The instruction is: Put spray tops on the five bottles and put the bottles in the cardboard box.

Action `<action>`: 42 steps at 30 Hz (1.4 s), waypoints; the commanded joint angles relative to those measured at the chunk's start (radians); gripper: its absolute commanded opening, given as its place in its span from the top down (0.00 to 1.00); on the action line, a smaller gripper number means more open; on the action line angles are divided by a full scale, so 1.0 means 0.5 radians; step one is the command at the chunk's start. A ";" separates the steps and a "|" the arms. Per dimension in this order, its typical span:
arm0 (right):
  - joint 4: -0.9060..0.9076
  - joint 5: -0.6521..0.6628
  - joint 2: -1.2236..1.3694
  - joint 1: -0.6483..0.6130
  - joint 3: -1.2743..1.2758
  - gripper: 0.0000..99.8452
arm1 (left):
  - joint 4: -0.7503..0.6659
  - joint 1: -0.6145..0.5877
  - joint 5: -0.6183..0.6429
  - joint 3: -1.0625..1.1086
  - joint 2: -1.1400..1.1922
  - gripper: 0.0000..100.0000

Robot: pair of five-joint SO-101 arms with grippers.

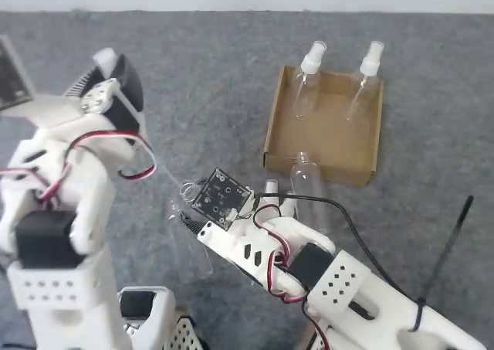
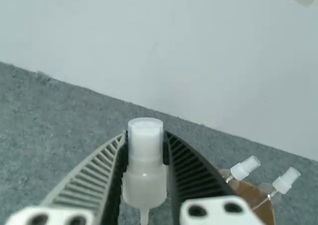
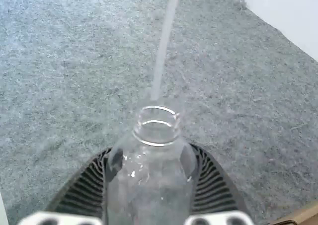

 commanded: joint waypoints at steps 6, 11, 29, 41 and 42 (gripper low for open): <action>-0.044 -0.025 -0.084 -0.020 -0.021 0.99 | -0.074 0.049 0.000 0.084 -0.049 0.97; -0.044 -0.025 -0.084 -0.011 -0.021 0.99 | -0.071 0.233 0.000 0.241 -0.052 0.97; -0.321 -0.298 -0.084 0.262 0.064 0.99 | 0.052 0.457 -0.206 0.535 -0.310 0.97; -0.318 -0.298 -0.084 0.272 0.071 0.99 | -0.101 0.589 -0.325 0.974 -0.715 0.84; -0.318 -0.298 -0.084 0.272 0.071 0.99 | -0.095 0.583 -0.328 0.965 -0.746 0.83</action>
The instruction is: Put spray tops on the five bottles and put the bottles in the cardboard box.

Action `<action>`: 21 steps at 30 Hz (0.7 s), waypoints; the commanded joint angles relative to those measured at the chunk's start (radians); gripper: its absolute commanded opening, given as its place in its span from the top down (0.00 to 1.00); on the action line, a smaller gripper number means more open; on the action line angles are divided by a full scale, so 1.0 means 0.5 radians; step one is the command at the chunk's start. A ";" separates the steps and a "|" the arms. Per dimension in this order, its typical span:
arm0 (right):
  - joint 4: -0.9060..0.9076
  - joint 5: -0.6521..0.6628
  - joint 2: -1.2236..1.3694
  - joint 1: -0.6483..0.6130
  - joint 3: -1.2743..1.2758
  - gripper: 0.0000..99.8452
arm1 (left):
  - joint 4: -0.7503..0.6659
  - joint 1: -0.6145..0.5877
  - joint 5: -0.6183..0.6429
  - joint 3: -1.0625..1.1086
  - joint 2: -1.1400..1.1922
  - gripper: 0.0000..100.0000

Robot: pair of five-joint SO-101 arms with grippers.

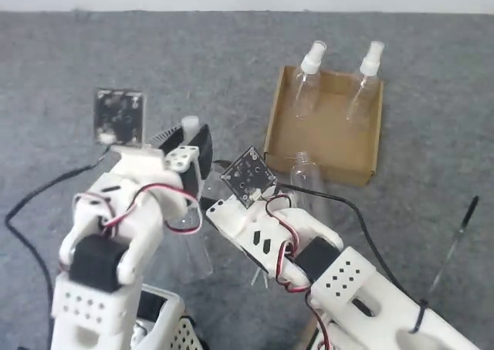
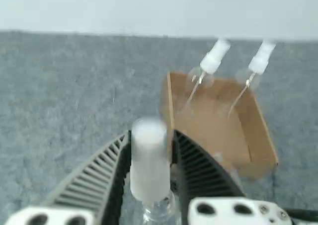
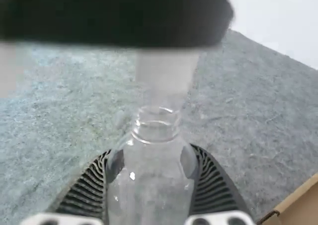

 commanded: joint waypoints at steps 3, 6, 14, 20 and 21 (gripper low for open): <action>-0.044 -0.031 -0.084 0.044 -0.021 0.99 | -0.025 -0.028 -0.080 -0.069 -0.166 0.86; -0.044 -0.031 -0.091 0.044 -0.006 0.99 | -0.068 -0.147 -0.117 -0.121 -0.141 0.88; -0.048 -0.021 -0.103 0.041 0.021 0.99 | -0.138 -0.285 -0.132 -0.133 0.215 0.89; -0.048 -0.025 -0.103 0.044 0.021 0.99 | -0.123 -0.242 -0.193 -0.103 0.304 0.89; -0.048 -0.025 -0.103 0.044 0.021 0.99 | -0.123 -0.221 -0.206 -0.087 0.295 0.89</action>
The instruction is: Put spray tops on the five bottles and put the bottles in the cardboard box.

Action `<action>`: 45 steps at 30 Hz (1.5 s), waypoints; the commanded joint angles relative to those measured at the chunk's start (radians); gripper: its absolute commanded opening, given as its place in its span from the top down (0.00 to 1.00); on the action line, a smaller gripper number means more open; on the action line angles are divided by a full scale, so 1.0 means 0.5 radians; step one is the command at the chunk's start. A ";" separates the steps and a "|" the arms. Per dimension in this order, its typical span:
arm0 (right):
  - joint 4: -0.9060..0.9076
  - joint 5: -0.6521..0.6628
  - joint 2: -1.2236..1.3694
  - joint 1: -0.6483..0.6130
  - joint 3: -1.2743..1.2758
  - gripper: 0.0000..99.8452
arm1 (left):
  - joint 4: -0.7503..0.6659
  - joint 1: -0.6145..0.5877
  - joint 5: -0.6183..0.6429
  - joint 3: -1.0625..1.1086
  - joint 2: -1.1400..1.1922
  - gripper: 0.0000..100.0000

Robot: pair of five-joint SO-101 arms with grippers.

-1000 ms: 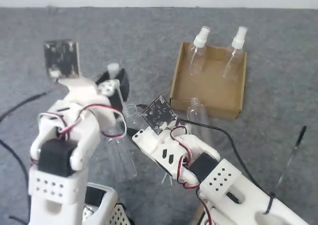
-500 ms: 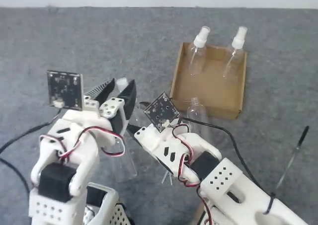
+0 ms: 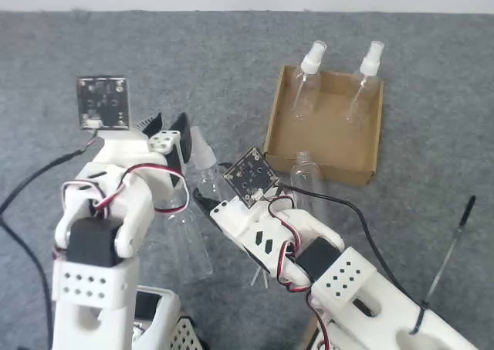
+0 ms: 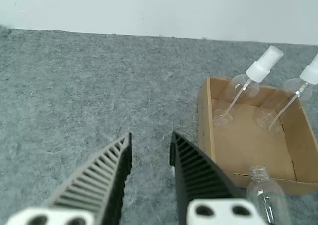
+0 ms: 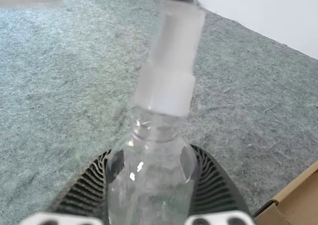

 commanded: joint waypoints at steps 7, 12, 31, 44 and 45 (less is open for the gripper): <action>-0.048 -0.025 -0.087 0.032 -0.034 0.99 | -0.040 0.187 -0.064 0.060 -0.086 0.89; -0.048 -0.025 -0.087 0.035 -0.034 0.99 | -0.040 0.196 -0.064 0.155 -0.101 0.91; -0.048 -0.018 -0.087 0.035 -0.034 0.99 | -0.055 0.068 -0.052 -0.029 -0.104 0.93; 0.109 -0.012 -0.066 0.364 -0.411 0.99 | 0.089 -0.273 -0.055 0.066 -0.678 0.85; 0.158 -0.009 -0.063 0.379 -0.476 0.99 | 0.049 -0.227 -0.058 0.186 -0.767 0.84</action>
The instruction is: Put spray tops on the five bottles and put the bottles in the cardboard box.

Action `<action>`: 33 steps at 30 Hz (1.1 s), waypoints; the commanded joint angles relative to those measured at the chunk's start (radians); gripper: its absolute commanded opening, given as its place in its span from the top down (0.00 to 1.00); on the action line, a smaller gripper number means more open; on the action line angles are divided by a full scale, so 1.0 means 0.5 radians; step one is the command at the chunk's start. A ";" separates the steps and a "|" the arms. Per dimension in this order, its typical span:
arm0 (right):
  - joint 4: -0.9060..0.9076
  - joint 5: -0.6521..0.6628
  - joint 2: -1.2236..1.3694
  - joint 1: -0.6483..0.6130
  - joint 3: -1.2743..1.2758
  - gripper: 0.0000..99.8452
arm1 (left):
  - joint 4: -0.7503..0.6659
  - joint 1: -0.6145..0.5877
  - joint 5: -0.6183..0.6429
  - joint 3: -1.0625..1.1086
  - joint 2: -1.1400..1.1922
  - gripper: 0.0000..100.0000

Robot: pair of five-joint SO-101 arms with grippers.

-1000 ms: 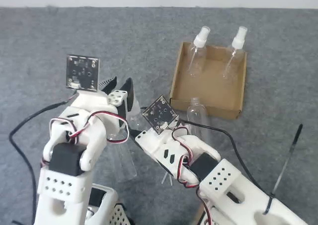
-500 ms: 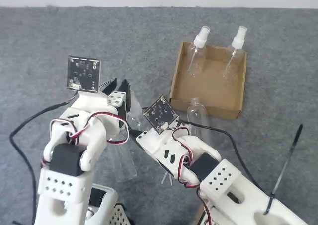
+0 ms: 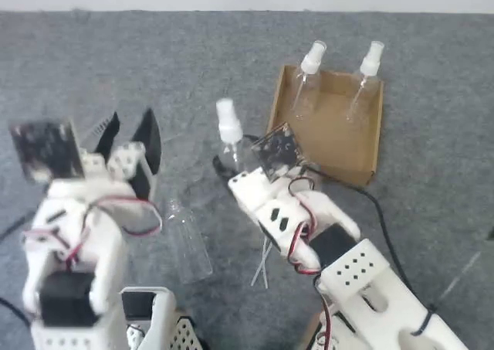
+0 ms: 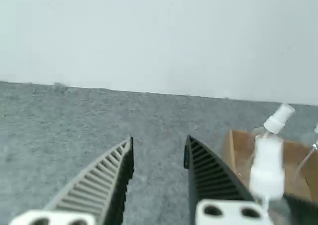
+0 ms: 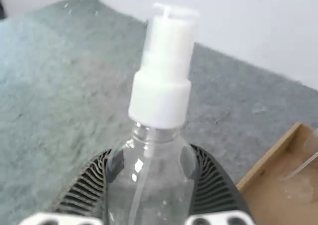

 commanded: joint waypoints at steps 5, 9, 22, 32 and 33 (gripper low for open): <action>0.305 0.157 0.103 0.100 -0.666 0.99 | -0.322 0.285 -0.077 0.756 -0.589 0.84; 0.474 0.160 0.391 0.103 -1.022 0.99 | -0.353 0.451 -0.120 0.993 -0.779 0.84; 0.904 0.157 0.928 0.035 -1.758 0.99 | -0.500 0.540 -0.114 1.290 -0.924 0.69; 1.220 0.153 0.781 -0.106 -1.835 0.99 | -0.546 0.540 -0.123 1.336 -0.924 0.69; 1.232 0.157 0.732 -0.100 -1.807 0.99 | -0.546 0.540 -0.123 1.336 -0.924 0.69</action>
